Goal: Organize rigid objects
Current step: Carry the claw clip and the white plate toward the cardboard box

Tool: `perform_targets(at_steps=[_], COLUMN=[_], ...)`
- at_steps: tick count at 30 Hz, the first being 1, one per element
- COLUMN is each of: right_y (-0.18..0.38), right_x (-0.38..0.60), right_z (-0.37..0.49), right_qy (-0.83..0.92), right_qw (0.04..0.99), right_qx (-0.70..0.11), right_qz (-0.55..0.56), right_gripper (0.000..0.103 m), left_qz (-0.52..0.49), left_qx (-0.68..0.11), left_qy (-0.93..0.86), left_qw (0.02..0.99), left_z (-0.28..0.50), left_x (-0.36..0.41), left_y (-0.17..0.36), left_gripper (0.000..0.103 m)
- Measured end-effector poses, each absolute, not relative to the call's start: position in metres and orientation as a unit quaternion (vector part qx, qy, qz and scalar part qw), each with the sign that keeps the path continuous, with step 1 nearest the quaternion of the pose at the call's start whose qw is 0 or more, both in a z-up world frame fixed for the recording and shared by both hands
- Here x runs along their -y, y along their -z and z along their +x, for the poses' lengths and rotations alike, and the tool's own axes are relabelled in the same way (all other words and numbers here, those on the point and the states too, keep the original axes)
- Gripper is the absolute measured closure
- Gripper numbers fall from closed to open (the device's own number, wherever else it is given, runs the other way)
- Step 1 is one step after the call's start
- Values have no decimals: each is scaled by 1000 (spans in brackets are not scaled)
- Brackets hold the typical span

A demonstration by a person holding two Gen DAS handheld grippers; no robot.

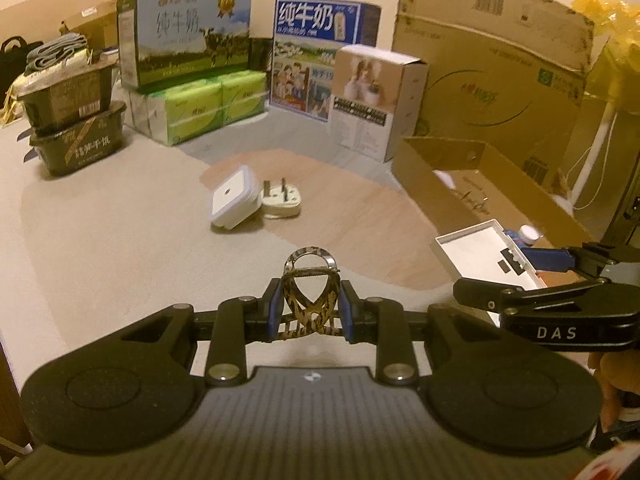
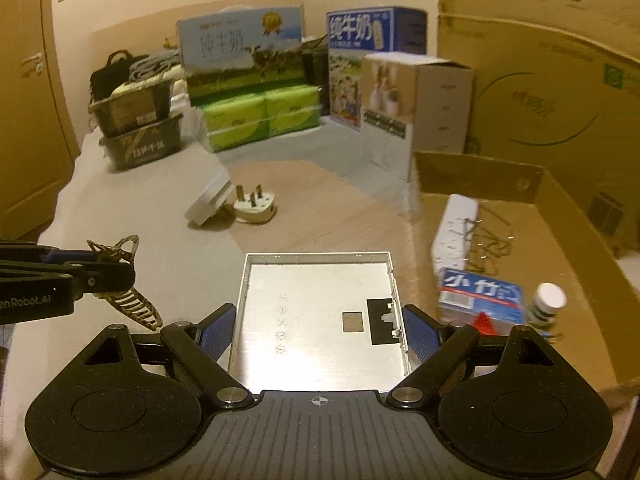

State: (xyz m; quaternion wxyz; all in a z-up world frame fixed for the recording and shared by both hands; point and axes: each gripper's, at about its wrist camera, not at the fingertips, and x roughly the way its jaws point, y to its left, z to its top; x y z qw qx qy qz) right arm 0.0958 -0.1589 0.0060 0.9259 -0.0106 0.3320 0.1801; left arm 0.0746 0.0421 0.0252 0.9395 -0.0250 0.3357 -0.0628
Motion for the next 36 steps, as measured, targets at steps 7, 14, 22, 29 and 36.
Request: perform_targets(at_steps=[7,14,22,29,36], right_y=[-25,-34,-38,-42,-44], right_x=[182,202,223,238,254], right_z=[77,65,61,61,61], right_qy=[-164,-149,-131,-116,-100], right_qw=[935,940,944,947,949], right_qx=[-315,-307,-302,-298,-296], right_qz=[1,12,26,33,40], right_gripper=[16,16,16,16,16], left_qz=[-20,-21,-11,-7,-4], left_qx=[-325,-326,-327,-325,-324], left_qy=[77,88,99,109,120], left_qw=[943,941,940,939,938], left_z=[60,51,51,54,59], left_x=[-22,-6,9,21,34], left_y=[-41,-46,-49,-51,-52], left_gripper=[77,77,77,77,77])
